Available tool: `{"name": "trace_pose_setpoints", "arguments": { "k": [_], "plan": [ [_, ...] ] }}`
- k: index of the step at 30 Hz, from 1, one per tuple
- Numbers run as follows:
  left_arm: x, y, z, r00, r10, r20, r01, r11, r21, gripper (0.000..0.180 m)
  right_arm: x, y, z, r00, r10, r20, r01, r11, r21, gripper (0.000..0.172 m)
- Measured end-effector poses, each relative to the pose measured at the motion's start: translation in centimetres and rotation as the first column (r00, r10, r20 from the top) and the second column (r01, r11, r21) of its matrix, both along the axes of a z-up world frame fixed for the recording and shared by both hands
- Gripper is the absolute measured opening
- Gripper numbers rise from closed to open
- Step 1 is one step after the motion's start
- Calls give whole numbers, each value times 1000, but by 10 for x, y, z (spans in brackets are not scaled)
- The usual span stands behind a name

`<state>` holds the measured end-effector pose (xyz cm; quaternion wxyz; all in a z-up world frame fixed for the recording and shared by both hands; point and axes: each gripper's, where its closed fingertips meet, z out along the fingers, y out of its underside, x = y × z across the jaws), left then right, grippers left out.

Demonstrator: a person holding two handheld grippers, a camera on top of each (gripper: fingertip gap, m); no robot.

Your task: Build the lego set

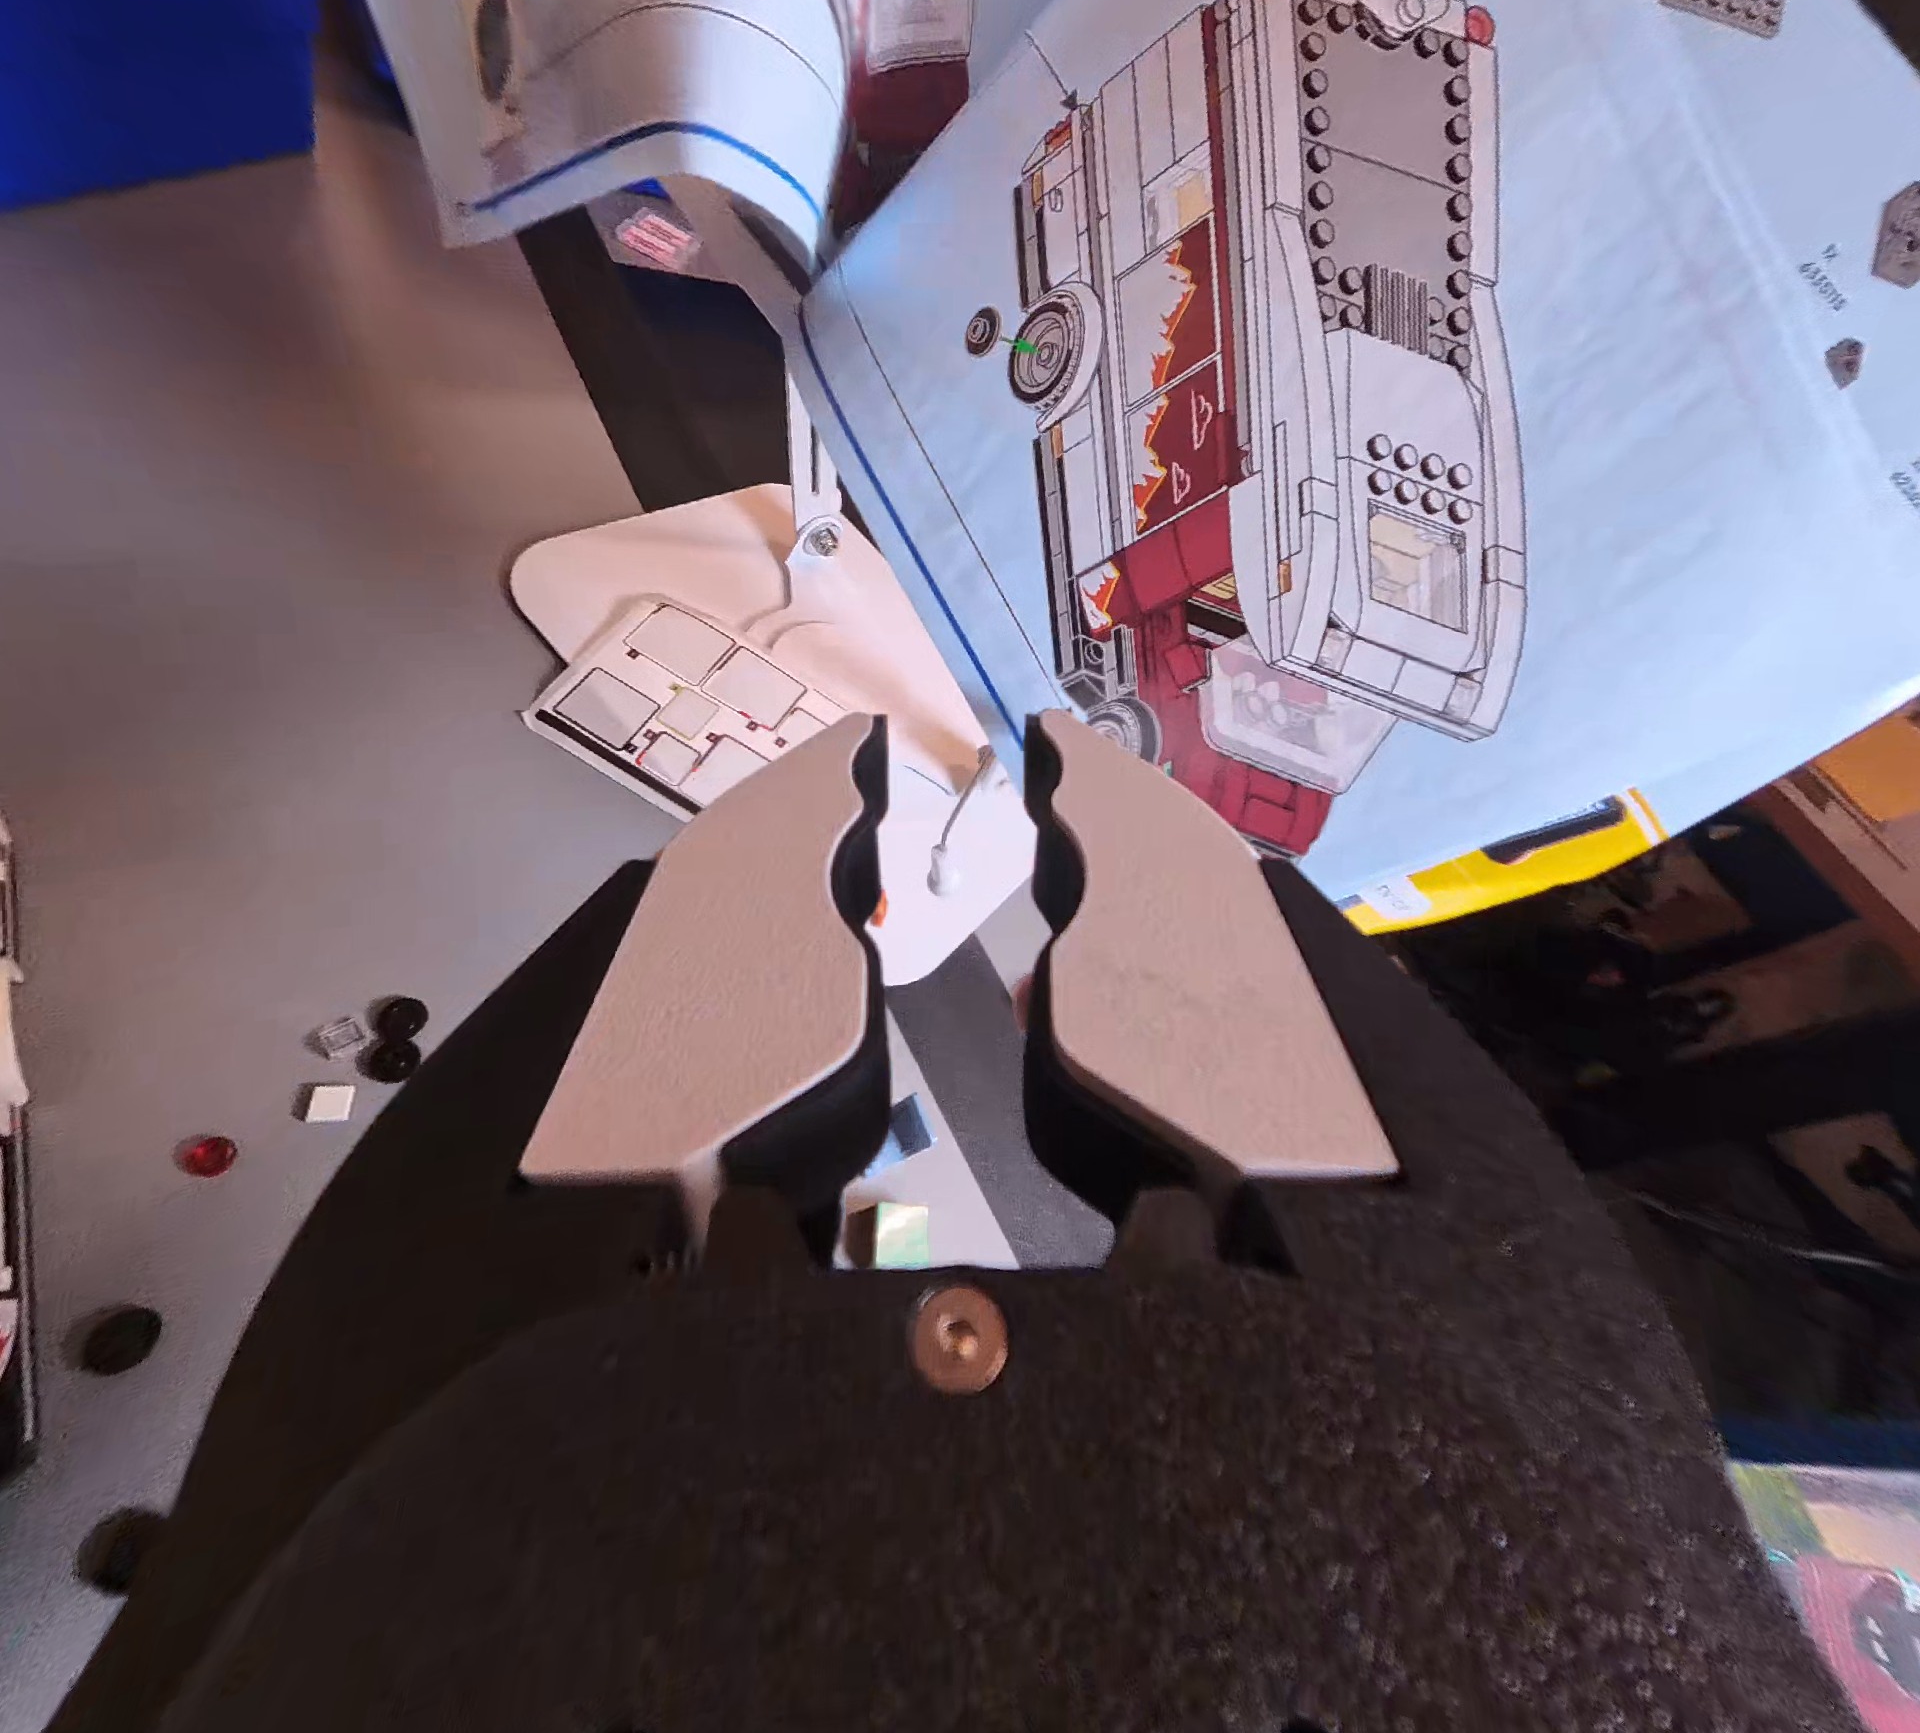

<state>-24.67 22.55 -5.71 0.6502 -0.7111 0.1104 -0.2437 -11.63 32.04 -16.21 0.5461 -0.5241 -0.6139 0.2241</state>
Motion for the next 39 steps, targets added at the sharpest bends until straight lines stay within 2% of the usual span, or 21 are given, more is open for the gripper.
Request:
{"name": "trace_pose_setpoints", "arguments": {
  "k": [2,4,6,7,9,11,12,14,17,20,25,27,29,30,32,35,39],
  "plan": [
    [-9,-2,-3,1000,18,-13,-19,1000,-16,4,0,12,2,996,-86,6,86,996,27,24],
    [-22,-4,-8,998,50,-26,-51,998,-36,6,7,37,2,965,-262,32,261,965,43,24],
    [-36,-4,-11,996,89,-27,-90,994,-58,5,10,46,17,937,-349,-21,350,935,57,24],
    [-42,-4,-13,994,101,-27,-103,992,-67,5,5,39,31,937,-339,-82,344,936,70,24],
    [-51,-4,-16,993,118,-34,-120,990,-78,6,-18,5,56,969,-192,-154,212,969,125,24],
    [-58,-2,-18,990,131,-44,-134,987,-90,8,-50,-37,62,993,-12,-117,34,982,183,20],
    [-62,-1,-18,989,143,-50,-147,985,-96,8,-64,-49,60,996,19,-82,-3,982,188,19],
    [-77,0,-17,976,205,-69,-211,972,-99,8,-91,-50,53,999,-19,-33,24,987,157,19],
    [-102,-7,-4,939,343,-29,-344,937,-65,15,-114,-25,42,989,-147,-6,146,984,105,26],
    [-92,-19,6,933,356,-48,-356,934,-4,14,-124,-16,39,980,-199,-14,200,975,96,33],
    [-44,1,-27,941,267,-207,-286,956,-66,15,-127,-17,37,979,-201,-33,204,971,127,41],
    [-46,20,-42,911,309,-273,-342,936,-83,15,-125,-17,36,982,-184,-32,186,974,133,42],
    [-67,38,-47,848,411,-334,-452,890,-53,14,-119,-15,33,984,-176,-20,177,977,117,42],
    [-77,43,-45,830,449,-331,-488,872,-42,12,-115,-14,32,986,-169,-17,169,980,104,41],
    [-89,49,-36,836,468,-286,-497,867,-36,0,-105,-12,33,986,-168,-24,169,982,88,38],
    [-97,50,-23,854,464,-235,-487,872,-45,0,-94,-4,34,981,-188,-37,190,979,67,38],
    [-97,50,-23,856,460,-236,-483,875,-46,0,-89,8,34,971,-231,-55,233,972,32,38]
  ]
}}
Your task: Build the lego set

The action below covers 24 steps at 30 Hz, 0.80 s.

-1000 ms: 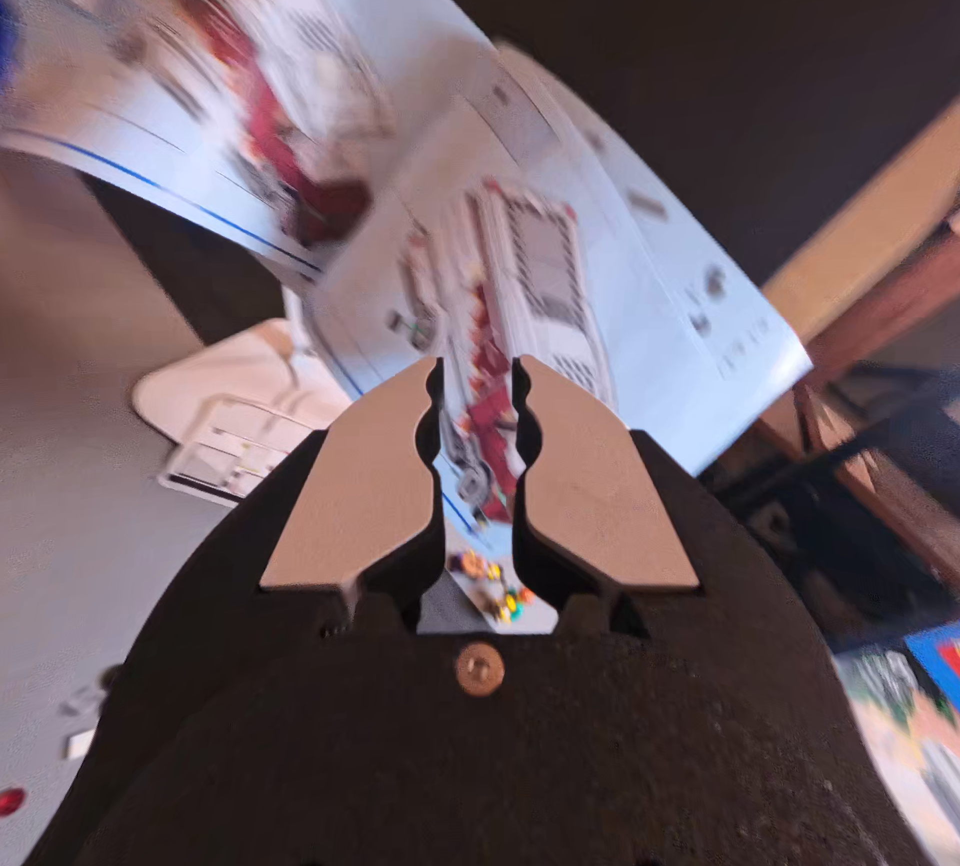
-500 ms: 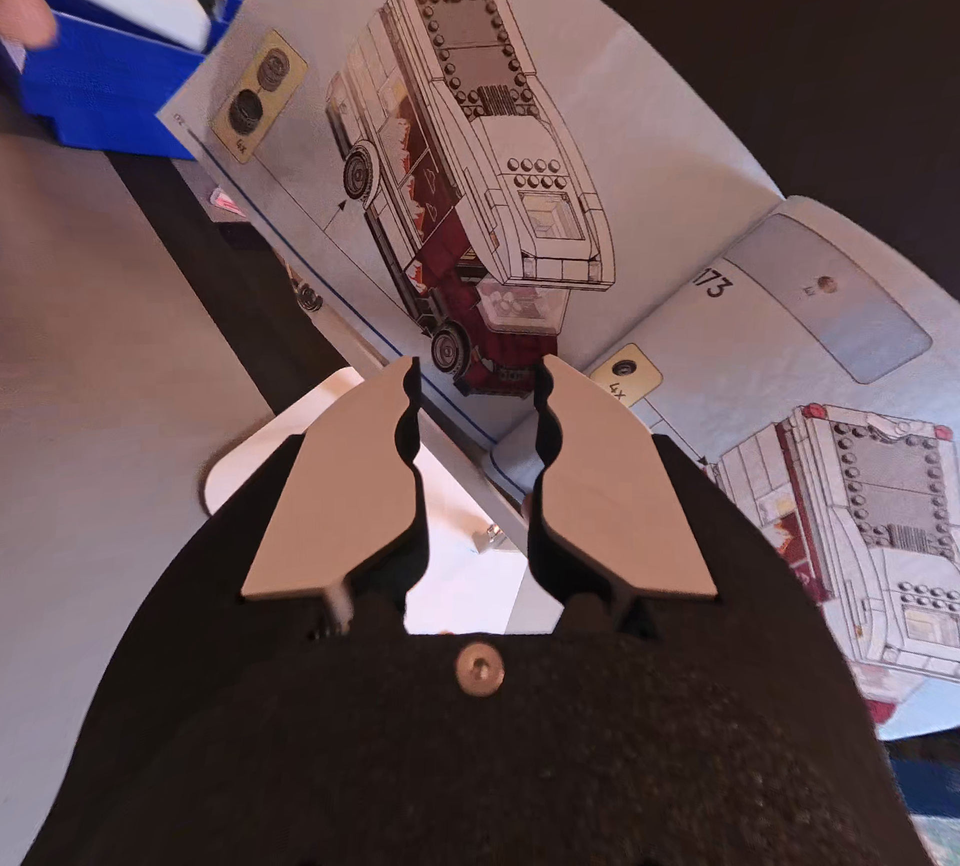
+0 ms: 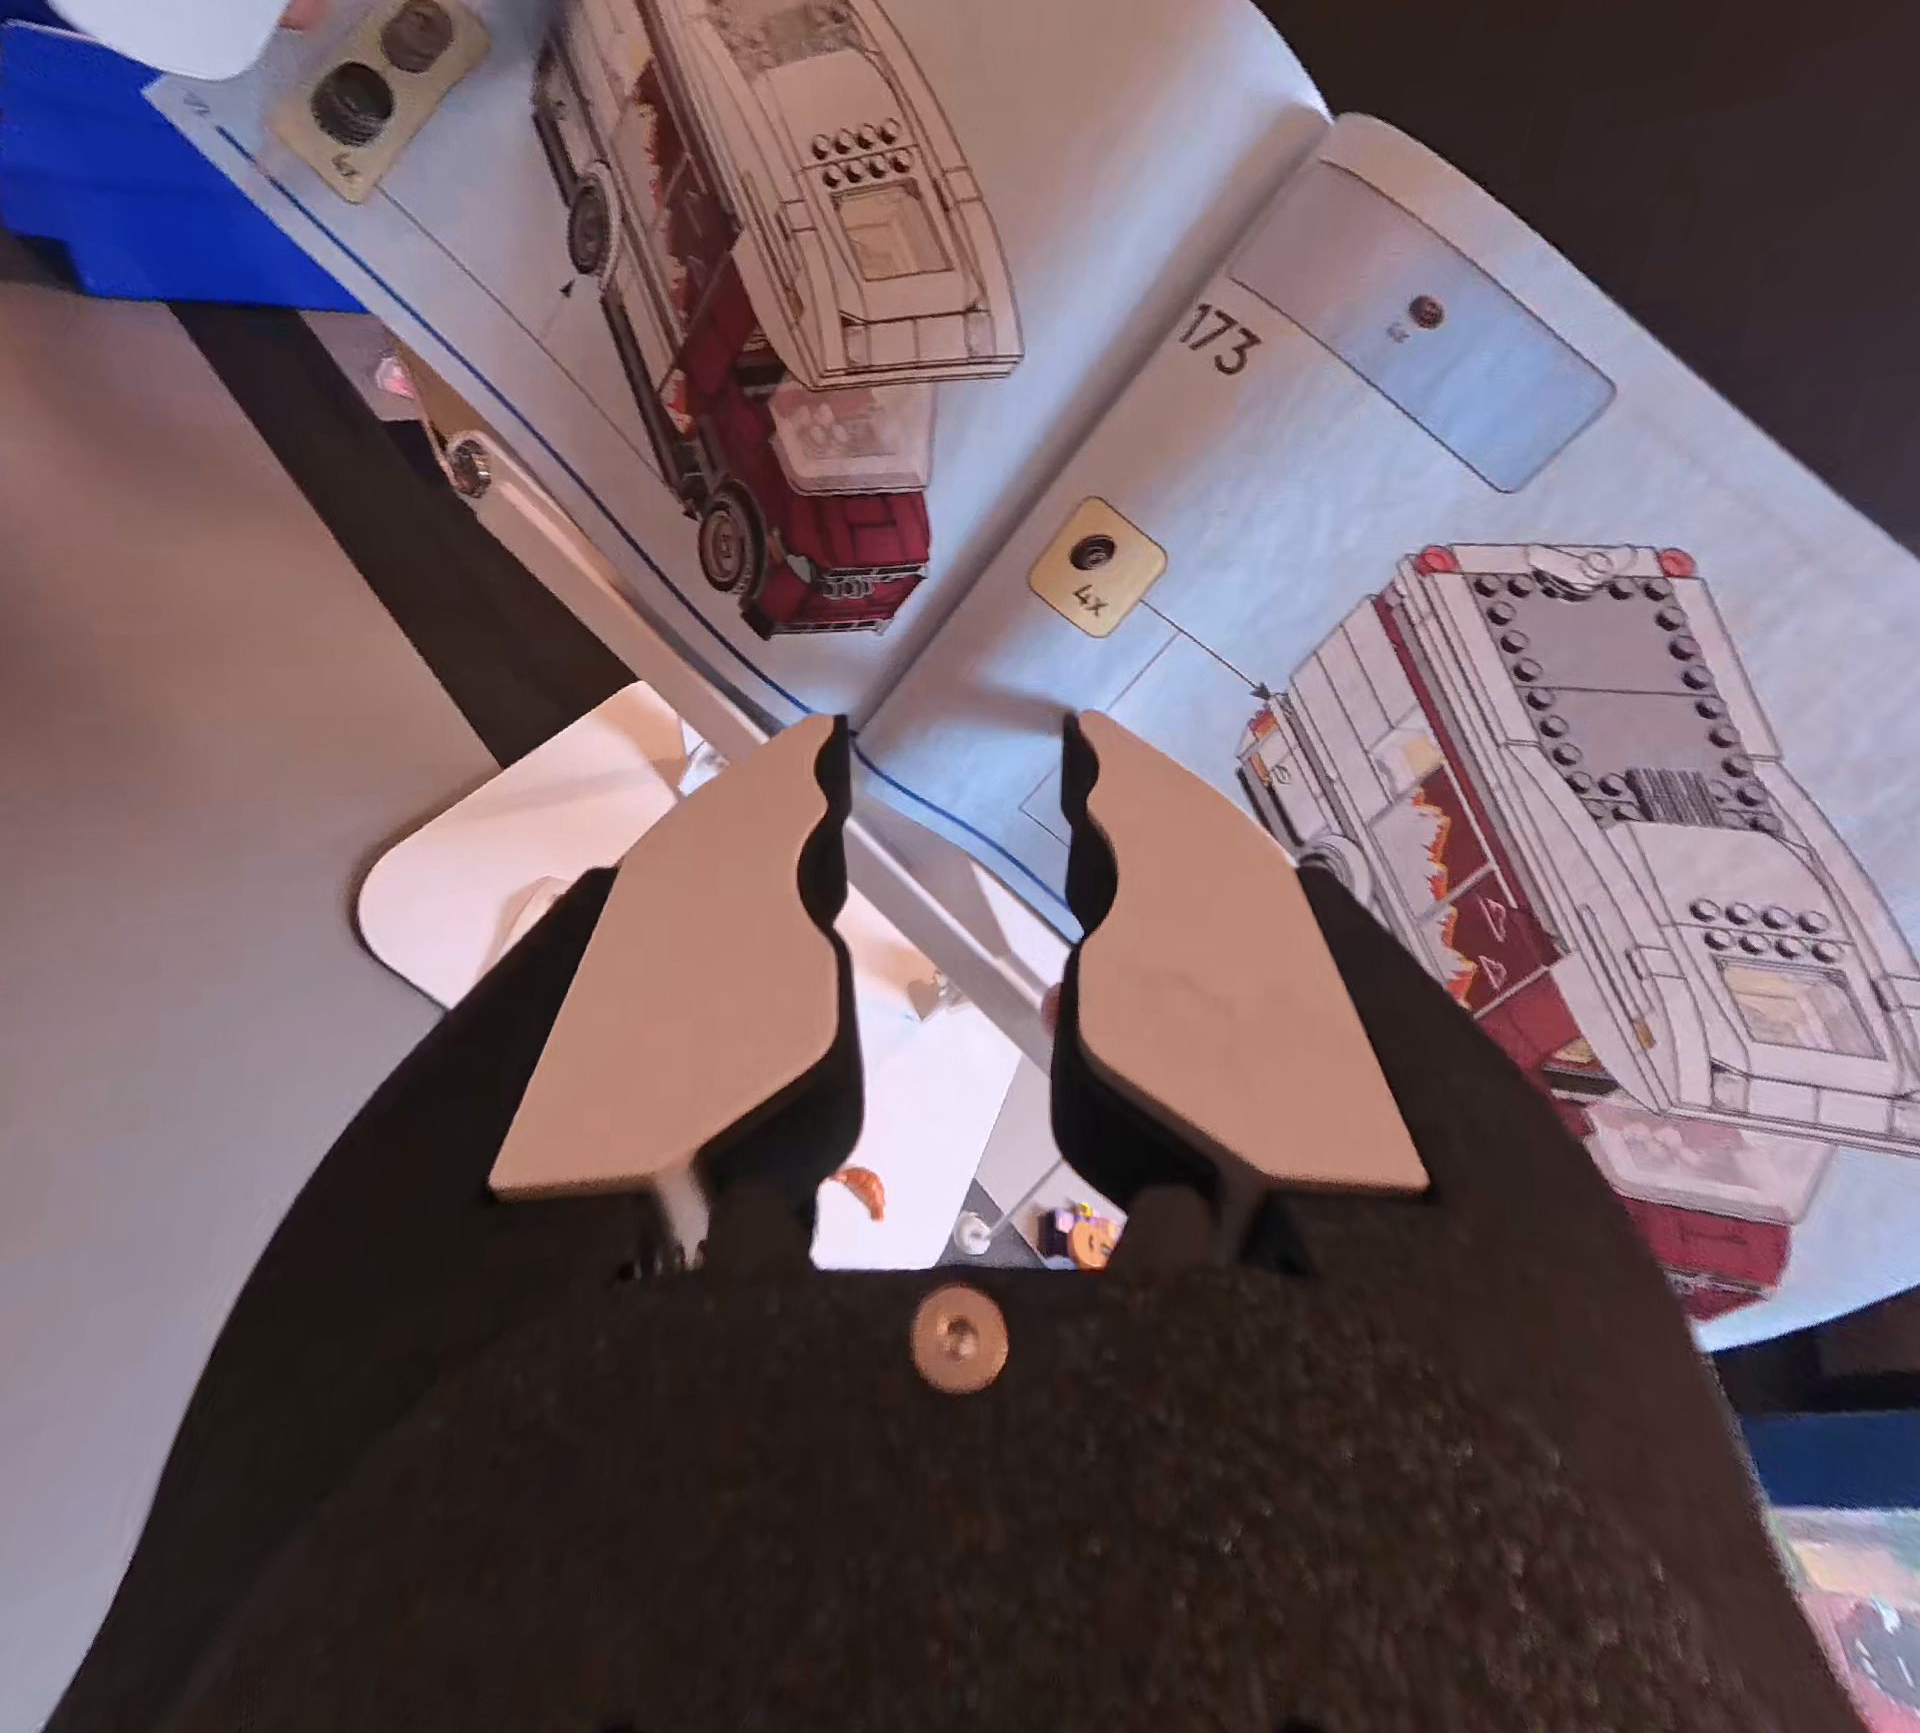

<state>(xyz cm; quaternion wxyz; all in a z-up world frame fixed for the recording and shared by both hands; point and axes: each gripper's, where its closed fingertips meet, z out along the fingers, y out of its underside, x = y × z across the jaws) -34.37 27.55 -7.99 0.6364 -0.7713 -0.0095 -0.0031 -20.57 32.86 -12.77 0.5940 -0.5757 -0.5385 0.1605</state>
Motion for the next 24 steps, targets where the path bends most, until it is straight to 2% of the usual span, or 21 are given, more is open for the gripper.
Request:
{"name": "trace_pose_setpoints", "arguments": {
  "k": [3,5,10,14,17,20,22,24],
  "plan": [
    [3,-4,-2,999,36,-32,-36,999,-2,2,0,3,0,1000,-17,-19,16,1000,-1,38],
    [21,-6,1,993,27,-117,-24,999,28,2,0,3,0,999,-26,-18,26,1000,6,37],
    [98,10,-15,948,-123,-294,123,992,-20,2,0,2,-1,1000,-24,11,24,1000,16,36],
    [127,34,-28,911,-157,-382,141,988,-70,2,12,9,-2,999,-31,43,30,999,11,35],
    [129,49,-34,854,-110,-508,66,992,-105,0,30,17,-2,999,-49,19,48,999,23,35],
    [128,55,-36,819,-90,-566,4,989,-150,0,63,26,-4,990,-95,-103,89,994,-57,35],
    [129,55,-36,798,-102,-594,-21,980,-197,0,84,32,-17,981,-115,-159,100,990,-99,35],
    [129,56,-37,768,-114,-630,-42,973,-227,0,99,36,-36,984,-107,-145,97,993,-69,35]
  ]
}}
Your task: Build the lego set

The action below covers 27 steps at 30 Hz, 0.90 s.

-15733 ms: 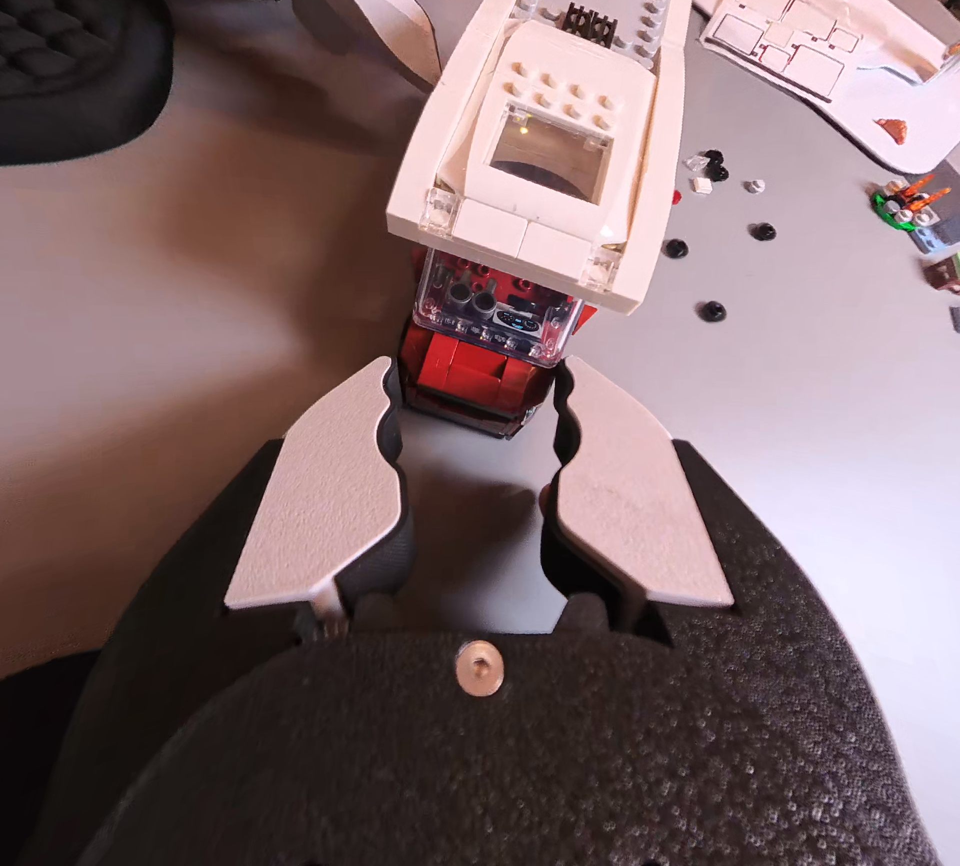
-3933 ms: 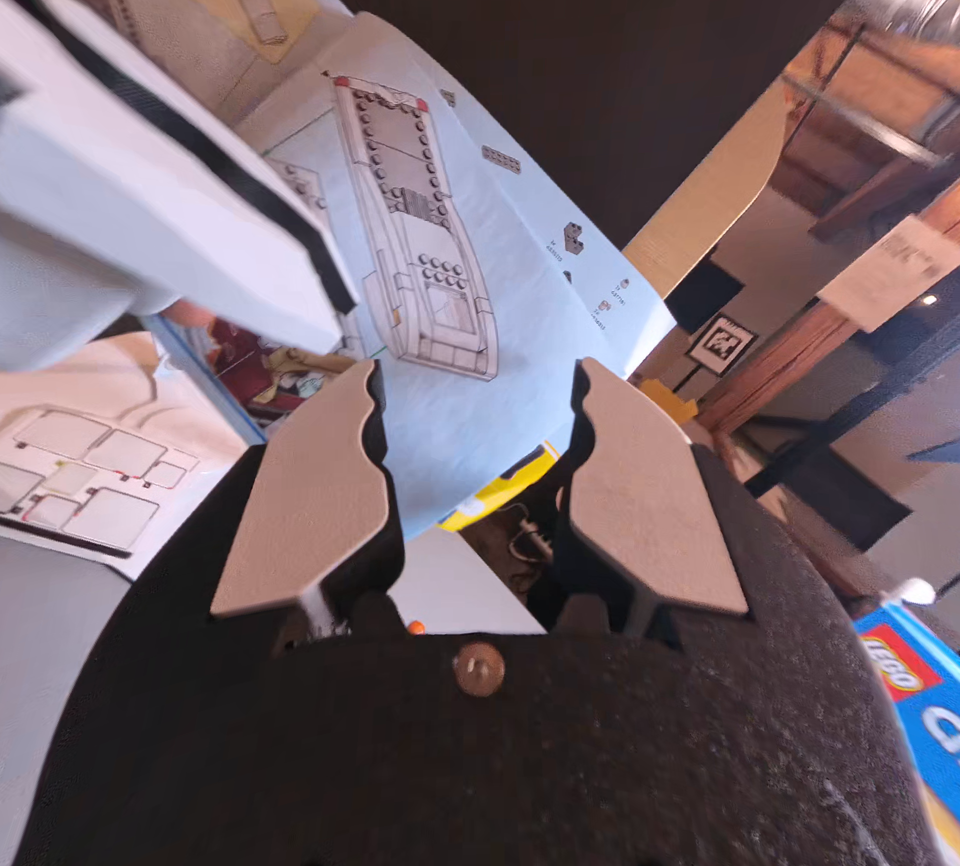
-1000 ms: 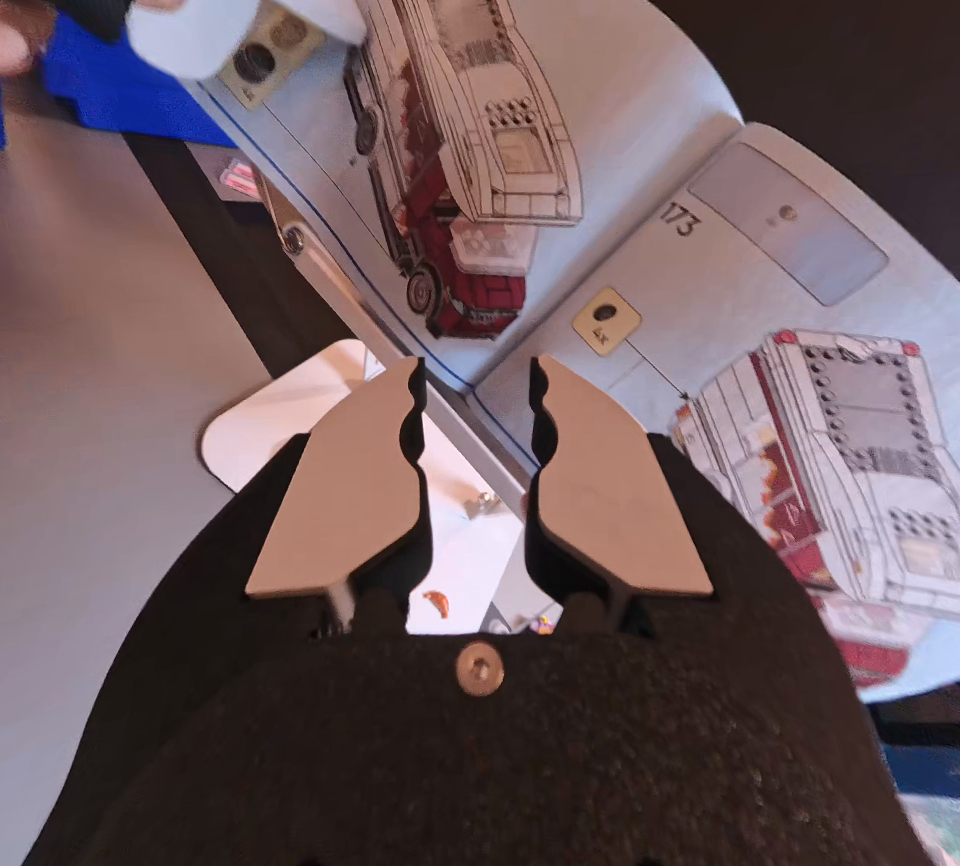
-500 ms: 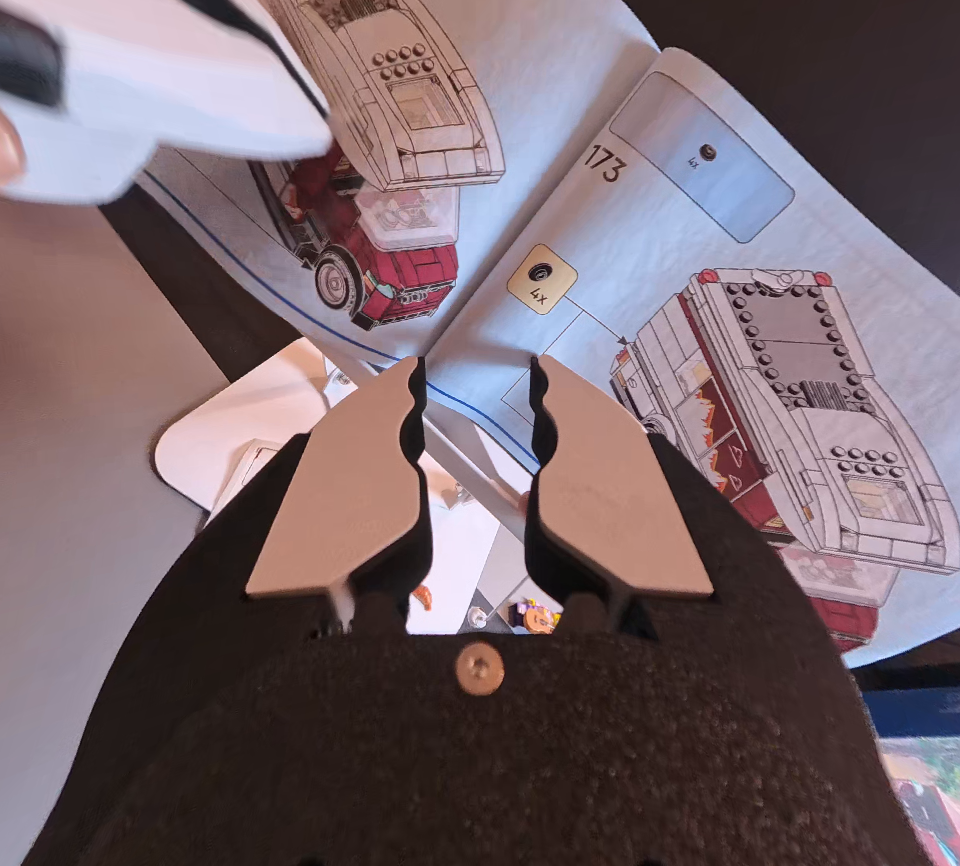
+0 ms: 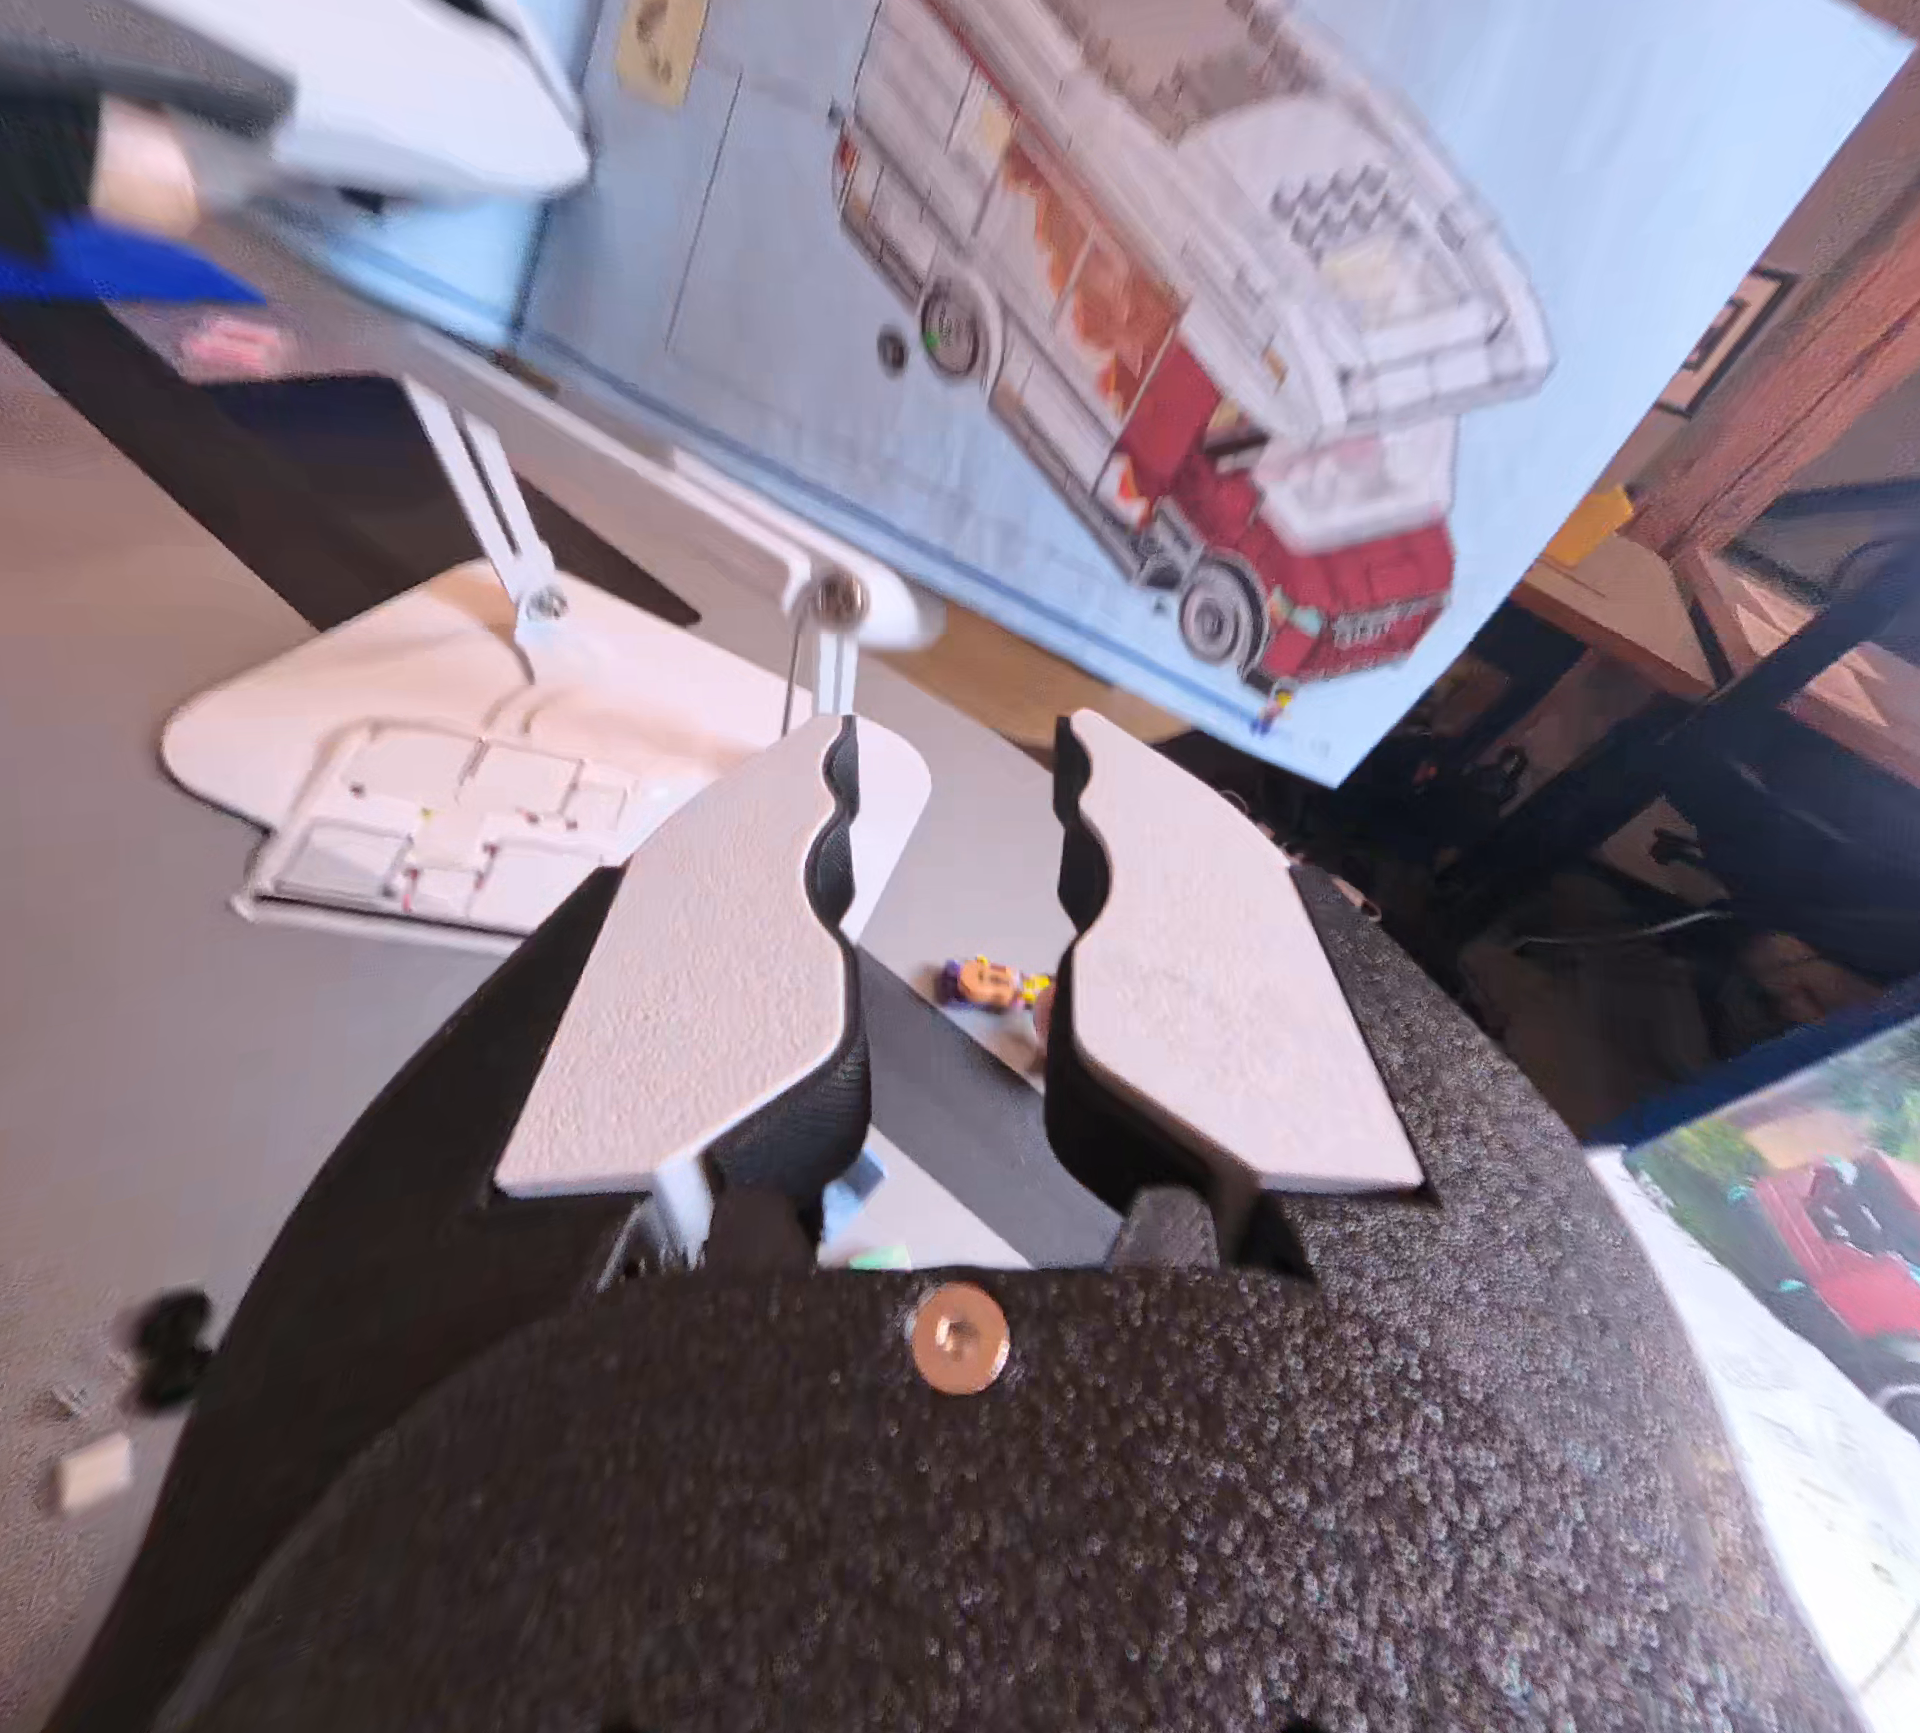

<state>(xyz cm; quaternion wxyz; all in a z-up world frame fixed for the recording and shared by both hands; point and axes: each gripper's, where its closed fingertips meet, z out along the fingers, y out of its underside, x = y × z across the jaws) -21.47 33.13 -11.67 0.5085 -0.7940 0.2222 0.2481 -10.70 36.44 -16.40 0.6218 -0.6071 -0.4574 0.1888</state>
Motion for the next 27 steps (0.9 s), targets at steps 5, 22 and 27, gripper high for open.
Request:
{"name": "trace_pose_setpoints", "arguments": {
  "k": [5,22,27],
  "plan": [
    [0,1,-1,993,28,-114,-34,998,-57,0,-11,-13,-43,990,90,110,-92,996,16,38],
    [2,3,-2,988,13,-151,-21,998,-54,0,23,15,21,897,-344,277,137,813,566,3],
    [0,0,-2,992,1,-128,-7,999,-49,0,-1,11,50,867,-368,336,13,690,723,5]
  ]
}}
